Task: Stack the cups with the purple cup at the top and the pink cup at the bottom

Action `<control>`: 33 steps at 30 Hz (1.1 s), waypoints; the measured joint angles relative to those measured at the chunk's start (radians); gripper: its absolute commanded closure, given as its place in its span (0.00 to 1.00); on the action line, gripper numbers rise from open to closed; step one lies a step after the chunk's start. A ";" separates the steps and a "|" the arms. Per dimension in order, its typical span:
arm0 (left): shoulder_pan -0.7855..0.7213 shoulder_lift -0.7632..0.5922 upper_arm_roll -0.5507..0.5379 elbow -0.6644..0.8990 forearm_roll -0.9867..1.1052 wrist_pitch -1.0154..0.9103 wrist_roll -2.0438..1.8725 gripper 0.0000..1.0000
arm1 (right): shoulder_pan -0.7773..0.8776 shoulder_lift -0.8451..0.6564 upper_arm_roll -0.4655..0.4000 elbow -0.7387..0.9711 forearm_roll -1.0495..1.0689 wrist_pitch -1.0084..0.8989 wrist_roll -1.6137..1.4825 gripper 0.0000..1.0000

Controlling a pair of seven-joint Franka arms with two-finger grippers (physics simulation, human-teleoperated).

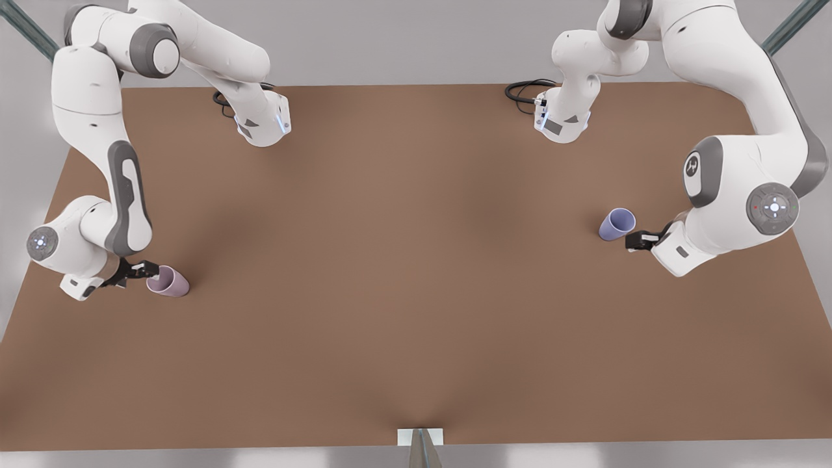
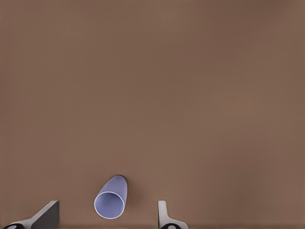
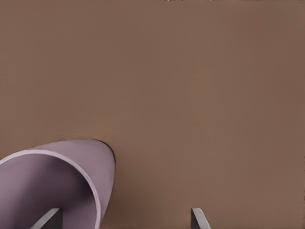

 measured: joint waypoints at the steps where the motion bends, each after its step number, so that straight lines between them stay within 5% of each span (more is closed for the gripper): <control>1: 0.000 0.001 0.000 0.000 0.000 0.000 0.000 0.00 | 0.000 0.001 0.000 -0.005 0.000 0.013 -0.011 0.00; 9: 0.003 0.003 0.003 0.001 -0.001 0.002 0.001 0.00 | -0.001 0.019 0.003 -0.027 0.001 0.078 -0.080 0.00; 13: 0.003 0.002 0.015 0.002 -0.001 0.003 0.001 0.00 | 0.000 0.029 0.010 -0.022 0.006 0.094 -0.102 0.21; 19: 0.003 0.001 0.017 0.002 -0.001 0.003 0.002 0.00 | -0.001 0.038 0.021 -0.027 0.018 0.093 -0.118 0.29; 25: 0.003 0.000 0.024 0.004 -0.001 0.002 0.002 0.00 | -0.001 0.035 0.036 -0.022 0.023 0.064 -0.116 0.55; 28: 0.003 0.000 0.026 0.005 -0.001 0.002 0.003 0.00 | -0.016 0.034 0.049 -0.024 0.025 0.045 -0.114 0.79; 33: 0.003 0.000 0.030 0.005 -0.001 0.005 0.005 0.00 | -0.030 0.021 0.073 -0.021 0.027 0.018 -0.115 0.79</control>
